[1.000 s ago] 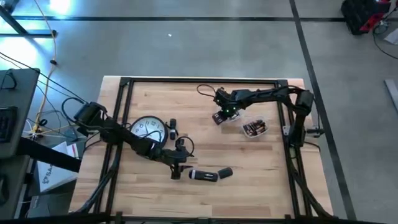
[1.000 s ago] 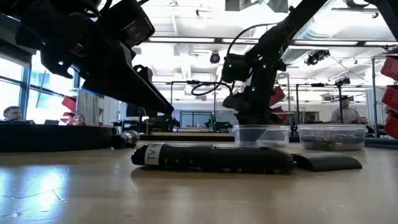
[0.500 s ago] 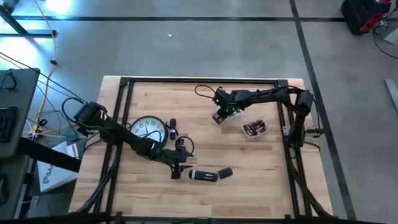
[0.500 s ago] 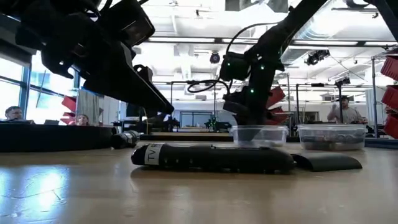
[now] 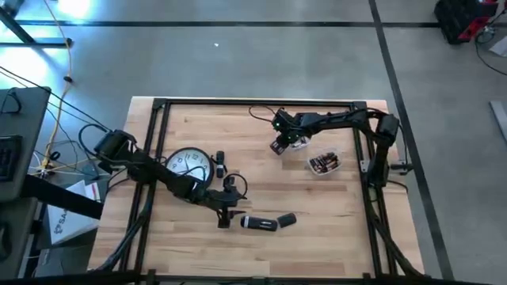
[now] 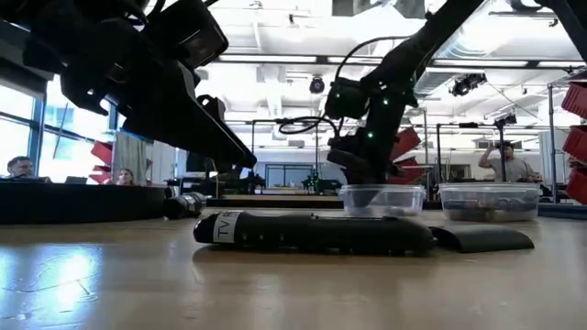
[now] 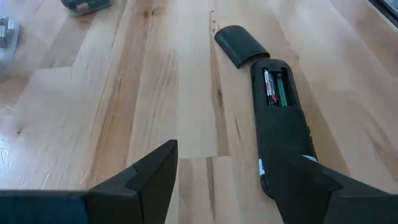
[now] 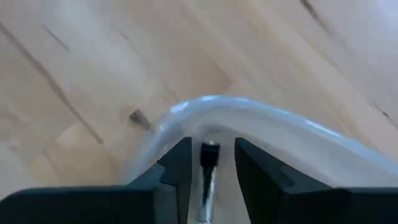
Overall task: Insert battery
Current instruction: Insert the silver battery into the black remote control battery compartment
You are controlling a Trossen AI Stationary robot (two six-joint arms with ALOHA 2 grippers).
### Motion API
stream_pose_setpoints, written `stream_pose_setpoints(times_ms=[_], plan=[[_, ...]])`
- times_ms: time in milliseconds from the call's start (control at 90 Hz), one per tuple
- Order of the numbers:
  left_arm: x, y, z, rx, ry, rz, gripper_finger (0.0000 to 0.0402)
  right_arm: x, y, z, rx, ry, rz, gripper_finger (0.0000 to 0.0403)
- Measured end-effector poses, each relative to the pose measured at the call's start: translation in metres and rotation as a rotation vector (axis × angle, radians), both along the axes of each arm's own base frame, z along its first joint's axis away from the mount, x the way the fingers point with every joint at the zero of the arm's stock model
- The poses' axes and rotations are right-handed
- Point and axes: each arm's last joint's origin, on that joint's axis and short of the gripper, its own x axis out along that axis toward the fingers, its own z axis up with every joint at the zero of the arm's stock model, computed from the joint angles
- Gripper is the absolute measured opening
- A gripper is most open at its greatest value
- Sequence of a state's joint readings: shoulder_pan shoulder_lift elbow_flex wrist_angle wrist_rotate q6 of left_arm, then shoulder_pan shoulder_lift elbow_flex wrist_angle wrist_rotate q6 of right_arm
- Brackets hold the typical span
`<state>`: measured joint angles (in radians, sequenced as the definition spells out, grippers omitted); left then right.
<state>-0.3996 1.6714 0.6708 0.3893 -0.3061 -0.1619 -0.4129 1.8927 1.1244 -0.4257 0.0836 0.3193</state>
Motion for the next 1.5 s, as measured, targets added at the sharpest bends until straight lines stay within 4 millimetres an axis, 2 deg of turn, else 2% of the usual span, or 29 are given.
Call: stream_pose_setpoints(times_ms=[278, 556, 711, 822, 1000, 1189, 1389, 1500], plan=[[0.000, 0.000, 0.000, 0.000, 0.000, 0.000, 0.0211, 0.000, -0.001, 0.000, -0.021, 0.003, -0.004, 0.0091], [0.000, 0.000, 0.000, -0.001, 0.000, 0.000, 0.0211, 0.003, -0.012, -0.015, -0.019, -0.011, -0.076, 0.0091], [0.000, 0.000, 0.000, 0.000, 0.000, 0.000, 0.0211, 0.004, -0.013, -0.016, -0.023, -0.020, -0.080, 0.0089], [0.000, 0.000, 0.000, 0.000, 0.000, 0.000, 0.0211, 0.004, -0.013, -0.017, -0.019, -0.020, -0.085, 0.0072], [0.000, 0.000, 0.000, 0.000, 0.001, 0.000, 0.0211, 0.004, -0.013, -0.017, -0.008, -0.024, -0.094, 0.0012], [-0.001, 0.000, -0.001, 0.003, 0.009, 0.000, 0.0211, 0.004, -0.012, -0.018, -0.009, -0.022, -0.094, 0.0004], [-0.001, 0.000, -0.001, 0.005, 0.015, 0.000, 0.0211, 0.001, -0.006, -0.004, -0.046, -0.015, -0.073, 0.0001], [-0.001, 0.000, -0.002, 0.008, 0.022, 0.000, 0.0211, -0.001, -0.001, 0.016, -0.096, -0.044, -0.069, 0.0001]])
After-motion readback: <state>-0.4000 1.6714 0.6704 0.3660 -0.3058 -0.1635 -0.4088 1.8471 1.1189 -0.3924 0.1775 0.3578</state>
